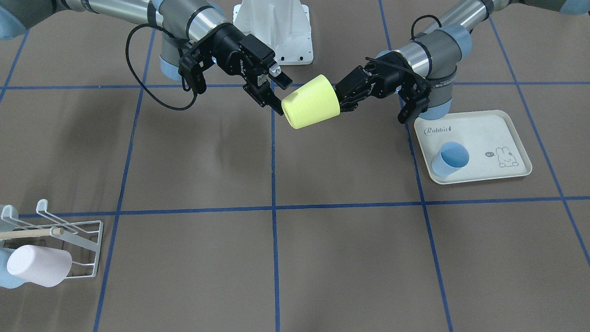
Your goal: Transfer IKEA cup to right arm and place on rack
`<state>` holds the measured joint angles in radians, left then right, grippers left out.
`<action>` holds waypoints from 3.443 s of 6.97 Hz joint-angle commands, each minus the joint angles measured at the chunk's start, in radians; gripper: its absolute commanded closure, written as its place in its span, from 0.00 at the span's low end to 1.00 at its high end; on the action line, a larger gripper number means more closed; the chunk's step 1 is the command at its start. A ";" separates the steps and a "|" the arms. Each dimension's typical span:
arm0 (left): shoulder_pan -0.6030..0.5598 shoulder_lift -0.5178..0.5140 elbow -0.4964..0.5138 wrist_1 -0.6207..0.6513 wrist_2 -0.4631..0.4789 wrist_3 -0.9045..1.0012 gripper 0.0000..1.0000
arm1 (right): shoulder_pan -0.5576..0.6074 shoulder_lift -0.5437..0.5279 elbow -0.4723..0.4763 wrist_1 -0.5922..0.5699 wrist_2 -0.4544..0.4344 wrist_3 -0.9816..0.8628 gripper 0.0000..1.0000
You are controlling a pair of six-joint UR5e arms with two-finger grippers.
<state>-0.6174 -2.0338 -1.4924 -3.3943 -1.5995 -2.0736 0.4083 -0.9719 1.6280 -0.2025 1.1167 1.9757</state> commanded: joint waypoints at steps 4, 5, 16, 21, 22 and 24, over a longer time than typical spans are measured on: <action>0.027 -0.019 0.003 0.009 0.012 0.003 1.00 | 0.006 -0.001 -0.008 0.002 0.000 0.000 0.01; 0.034 -0.019 0.003 0.010 0.015 0.003 1.00 | 0.007 -0.001 -0.008 0.002 0.000 0.000 0.01; 0.065 -0.031 0.001 0.012 0.053 0.017 0.00 | 0.021 -0.002 -0.010 0.002 0.002 0.022 1.00; 0.028 -0.016 0.001 0.051 0.052 0.123 0.00 | 0.105 -0.011 -0.086 -0.002 0.000 -0.102 1.00; 0.015 -0.008 0.003 0.082 0.052 0.160 0.00 | 0.133 -0.013 -0.106 -0.008 0.000 -0.153 1.00; -0.022 0.029 0.003 0.116 0.050 0.164 0.00 | 0.182 -0.008 -0.076 -0.188 -0.014 -0.257 1.00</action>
<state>-0.6195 -2.0293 -1.4903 -3.2968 -1.5482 -1.9171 0.5629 -0.9835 1.5360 -0.2965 1.1127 1.7888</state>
